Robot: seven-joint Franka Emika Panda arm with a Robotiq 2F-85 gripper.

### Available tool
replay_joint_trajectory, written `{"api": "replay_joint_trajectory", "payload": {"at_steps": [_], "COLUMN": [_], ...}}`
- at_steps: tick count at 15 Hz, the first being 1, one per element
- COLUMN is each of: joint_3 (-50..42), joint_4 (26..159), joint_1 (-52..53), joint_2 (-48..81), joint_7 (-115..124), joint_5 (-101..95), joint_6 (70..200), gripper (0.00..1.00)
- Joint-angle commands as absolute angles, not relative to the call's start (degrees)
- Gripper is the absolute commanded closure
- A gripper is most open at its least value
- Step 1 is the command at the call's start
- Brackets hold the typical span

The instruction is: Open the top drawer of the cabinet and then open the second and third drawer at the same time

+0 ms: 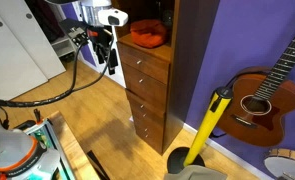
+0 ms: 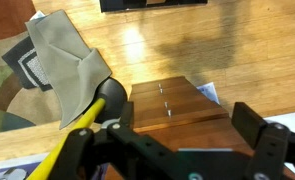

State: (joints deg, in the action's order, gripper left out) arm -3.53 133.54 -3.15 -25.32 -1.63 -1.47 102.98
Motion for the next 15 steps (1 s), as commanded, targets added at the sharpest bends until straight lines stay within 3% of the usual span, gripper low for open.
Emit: {"api": "replay_joint_trajectory", "payload": {"at_steps": [1, 7, 15], "joint_3": [-3.5, -2.2, 0.3], "joint_4": [133.4, 133.4, 136.6], "joint_1": [-3.2, -2.5, -0.4], "joint_2": [-25.3, -24.0, -17.6], "joint_7": [-1.7, -0.9, -1.0], "joint_5": [-1.5, -2.2, -1.0], "joint_6": [102.9, 104.4, 129.9], "gripper": [0.00, 0.00, 0.00]}}
